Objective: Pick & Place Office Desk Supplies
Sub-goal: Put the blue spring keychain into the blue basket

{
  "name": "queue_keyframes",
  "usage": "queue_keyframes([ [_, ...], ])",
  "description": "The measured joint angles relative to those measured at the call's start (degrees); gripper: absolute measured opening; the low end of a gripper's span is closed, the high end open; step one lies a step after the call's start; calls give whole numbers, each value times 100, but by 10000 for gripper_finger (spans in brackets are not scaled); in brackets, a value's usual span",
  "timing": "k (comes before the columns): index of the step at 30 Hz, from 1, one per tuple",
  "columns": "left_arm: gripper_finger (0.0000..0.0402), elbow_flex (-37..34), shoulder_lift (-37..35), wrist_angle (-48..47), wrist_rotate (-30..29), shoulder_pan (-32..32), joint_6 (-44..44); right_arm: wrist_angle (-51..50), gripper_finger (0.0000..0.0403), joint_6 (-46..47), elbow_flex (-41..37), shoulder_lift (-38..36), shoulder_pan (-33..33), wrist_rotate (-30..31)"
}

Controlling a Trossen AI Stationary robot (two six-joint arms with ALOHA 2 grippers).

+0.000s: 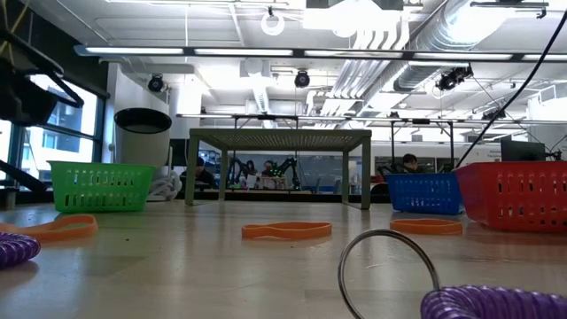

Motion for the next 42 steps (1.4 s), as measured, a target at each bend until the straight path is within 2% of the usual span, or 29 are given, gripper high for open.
queue_keyframes([
  [5, 245, -91, 67, 137, 0, -2, -25, -56, 127, 2, 0, 0, 173, -2],
  [9, 218, -89, 258, 160, 82, -2, -31, -208, 127, 2, 0, 0, 306, -2],
  [13, 172, -87, 434, 191, 144, -2, -41, -432, 127, 3, 0, 0, 416, -2],
  [18, 86, -93, 481, 255, 91, -2, -69, -489, 127, 151, 0, 0, 465, -4],
  [22, 22, -88, 481, 262, -519, -37, -295, -539, 127, 334, 0, 0, 528, -12],
  [27, 10, 336, 442, -261, -658, -37, -134, -636, 127, 588, 0, 0, 528, 35],
  [29, 10, 623, 421, -839, -994, -25, -18, -632, 127, 589, 0, -2, 528, 47],
  [33, 9, 1387, 389, -832, -1977, 7, 607, -646, 127, 608, 0, -2, 530, 99],
  [35, 8, 1645, 389, -843, -2642, 36, 1051, -639, 127, 602, 0, -2, 535, 417],
  [39, 8, 1924, 380, -155, -4197, 169, 2137, -329, 127, 597, 0, -4, 552, 1463],
  [42, 8, 1932, 404, 870, -5043, 341, 3359, -76, 127, 828, 0, -4, 502, 2013],
])
